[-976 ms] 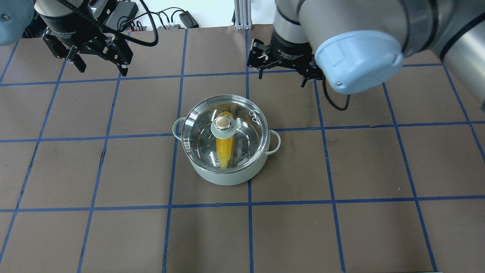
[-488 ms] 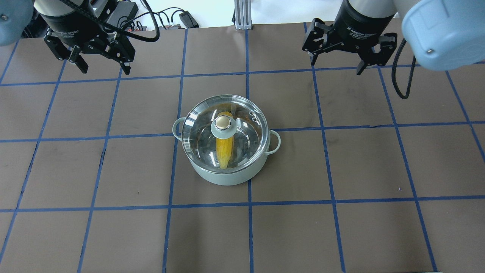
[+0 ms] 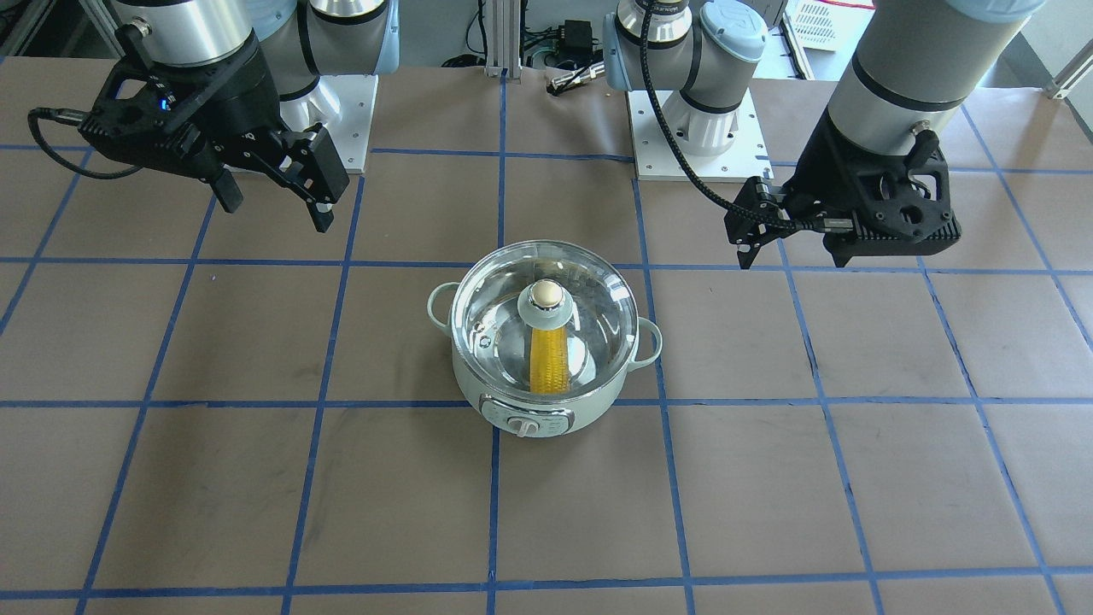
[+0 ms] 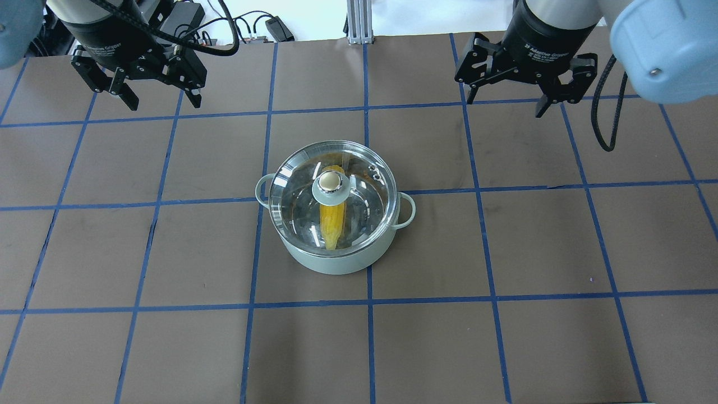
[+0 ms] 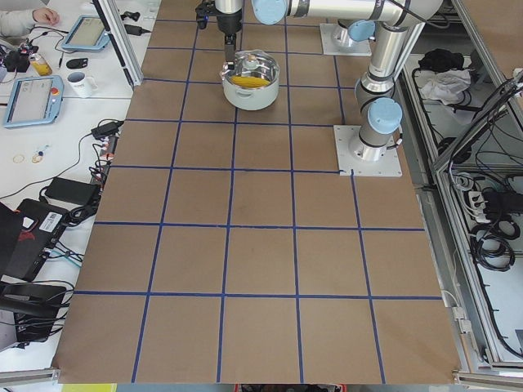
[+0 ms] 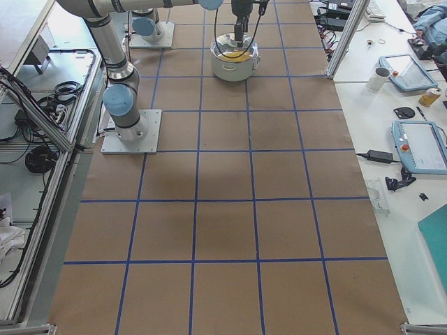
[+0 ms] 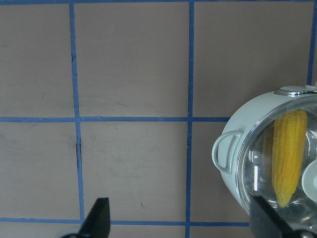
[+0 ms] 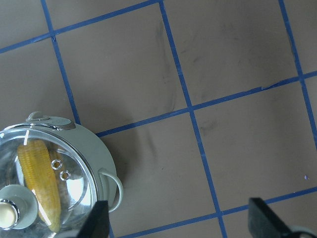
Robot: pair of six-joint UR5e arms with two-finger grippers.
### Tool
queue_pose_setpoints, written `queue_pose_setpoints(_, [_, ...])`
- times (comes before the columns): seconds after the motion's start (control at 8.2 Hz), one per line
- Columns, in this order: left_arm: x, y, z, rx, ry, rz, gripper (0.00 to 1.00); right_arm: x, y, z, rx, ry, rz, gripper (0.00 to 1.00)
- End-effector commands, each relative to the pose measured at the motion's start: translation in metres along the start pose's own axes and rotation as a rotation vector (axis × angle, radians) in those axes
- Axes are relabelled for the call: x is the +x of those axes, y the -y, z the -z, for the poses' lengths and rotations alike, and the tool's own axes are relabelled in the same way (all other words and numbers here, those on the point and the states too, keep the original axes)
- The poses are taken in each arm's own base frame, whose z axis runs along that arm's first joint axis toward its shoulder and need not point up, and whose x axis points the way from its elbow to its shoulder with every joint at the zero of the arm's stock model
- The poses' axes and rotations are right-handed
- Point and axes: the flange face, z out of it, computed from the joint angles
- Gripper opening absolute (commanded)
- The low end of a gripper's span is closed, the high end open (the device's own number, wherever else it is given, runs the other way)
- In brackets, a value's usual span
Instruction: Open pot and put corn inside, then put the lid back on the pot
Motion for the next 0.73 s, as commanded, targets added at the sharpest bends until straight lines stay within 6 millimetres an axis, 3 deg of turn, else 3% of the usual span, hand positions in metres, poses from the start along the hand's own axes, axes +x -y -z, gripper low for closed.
queue_pose_setpoints(0.0, [0.000, -0.005, 0.004, -0.004, 0.000, -0.001, 1.00, 0.000, -0.003, 0.000, -0.012, 0.002, 0.006, 1.00])
queue_pose_setpoints(0.61, [0.001, -0.019, 0.002, -0.047, -0.005, -0.010, 1.00, -0.001, -0.004, -0.002, -0.019, 0.000, 0.009, 1.00])
